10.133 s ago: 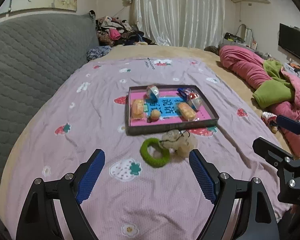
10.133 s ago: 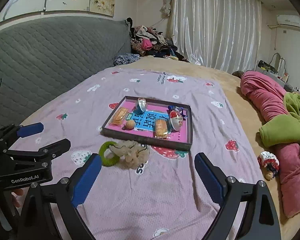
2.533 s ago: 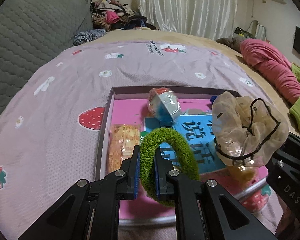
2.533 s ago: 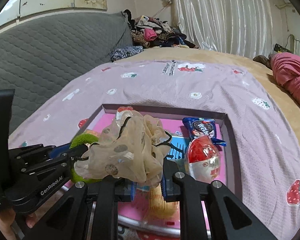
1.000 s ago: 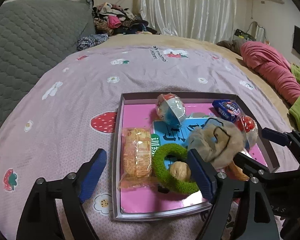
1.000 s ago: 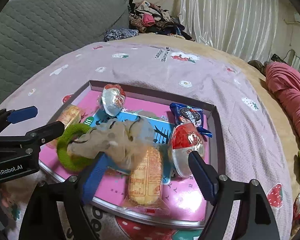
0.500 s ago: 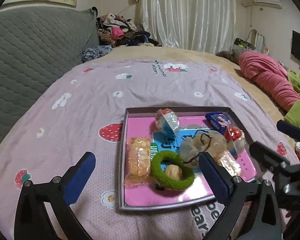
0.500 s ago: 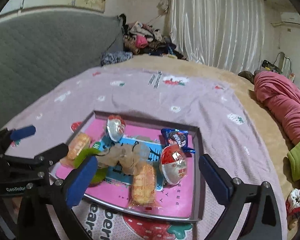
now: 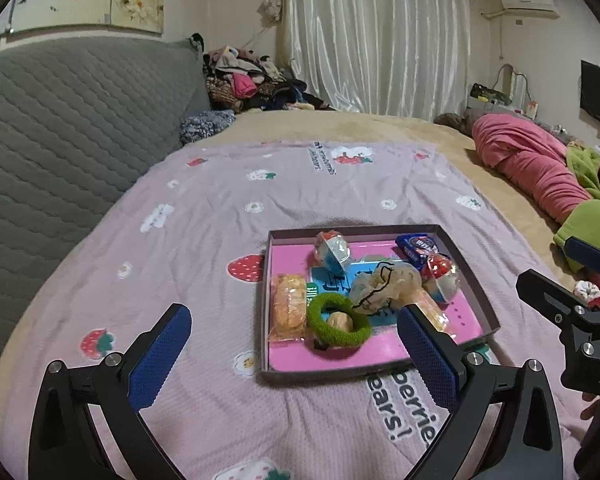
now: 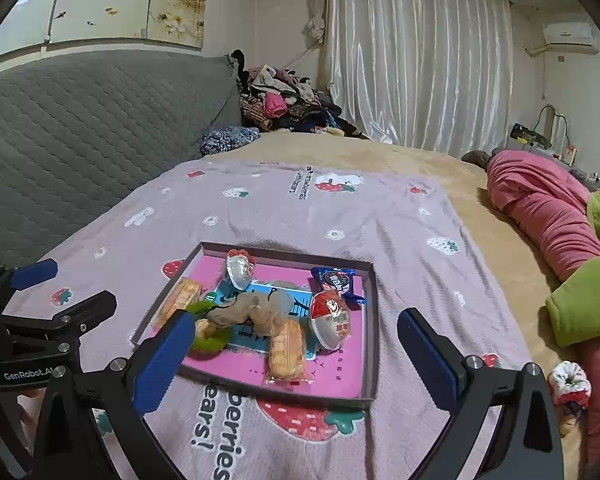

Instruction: Organize objects

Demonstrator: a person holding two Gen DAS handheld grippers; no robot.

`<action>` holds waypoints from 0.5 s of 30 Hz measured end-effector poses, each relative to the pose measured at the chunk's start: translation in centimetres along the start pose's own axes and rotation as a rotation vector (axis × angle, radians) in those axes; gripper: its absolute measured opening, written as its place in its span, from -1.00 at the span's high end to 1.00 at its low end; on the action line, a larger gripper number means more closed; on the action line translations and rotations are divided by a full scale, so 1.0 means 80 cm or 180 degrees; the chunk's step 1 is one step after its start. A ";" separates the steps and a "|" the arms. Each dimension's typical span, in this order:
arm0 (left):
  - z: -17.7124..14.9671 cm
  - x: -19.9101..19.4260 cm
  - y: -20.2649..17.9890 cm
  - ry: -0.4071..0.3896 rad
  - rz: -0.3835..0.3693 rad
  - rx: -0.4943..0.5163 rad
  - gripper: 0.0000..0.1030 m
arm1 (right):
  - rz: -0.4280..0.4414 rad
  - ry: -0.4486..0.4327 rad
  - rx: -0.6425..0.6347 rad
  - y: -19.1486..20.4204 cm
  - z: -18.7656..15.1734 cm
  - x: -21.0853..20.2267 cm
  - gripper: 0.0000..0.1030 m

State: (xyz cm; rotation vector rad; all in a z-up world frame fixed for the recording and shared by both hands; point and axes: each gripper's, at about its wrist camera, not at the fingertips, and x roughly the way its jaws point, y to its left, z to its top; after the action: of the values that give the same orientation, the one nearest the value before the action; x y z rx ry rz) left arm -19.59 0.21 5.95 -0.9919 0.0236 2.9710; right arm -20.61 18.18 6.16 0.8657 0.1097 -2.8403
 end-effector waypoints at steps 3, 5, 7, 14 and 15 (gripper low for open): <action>0.003 -0.027 -0.002 -0.0052 0.0013 0.0022 -1.00 | 0.0003 -0.0044 -0.0005 0.003 0.004 -0.022 -0.98; 0.004 -0.043 -0.003 -0.0071 0.0023 0.0032 -1.00 | 0.0000 -0.0072 -0.0023 0.006 0.008 -0.037 -0.98; 0.006 -0.061 -0.005 -0.0102 0.0025 0.0039 -1.00 | -0.0013 -0.0102 -0.0026 0.008 0.010 -0.053 -0.98; 0.012 -0.117 -0.008 -0.0212 0.0060 0.0070 -1.00 | -0.0029 -0.0200 -0.0069 0.015 0.017 -0.105 -0.98; 0.011 -0.122 -0.008 -0.0221 0.0080 0.0077 -1.00 | -0.0029 -0.0204 -0.0069 0.015 0.017 -0.109 -0.98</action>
State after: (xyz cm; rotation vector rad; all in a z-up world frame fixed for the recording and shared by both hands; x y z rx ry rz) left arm -12.31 0.83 12.55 -0.8921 0.0716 3.0181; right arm -13.99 18.08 12.15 0.7710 0.1364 -2.8664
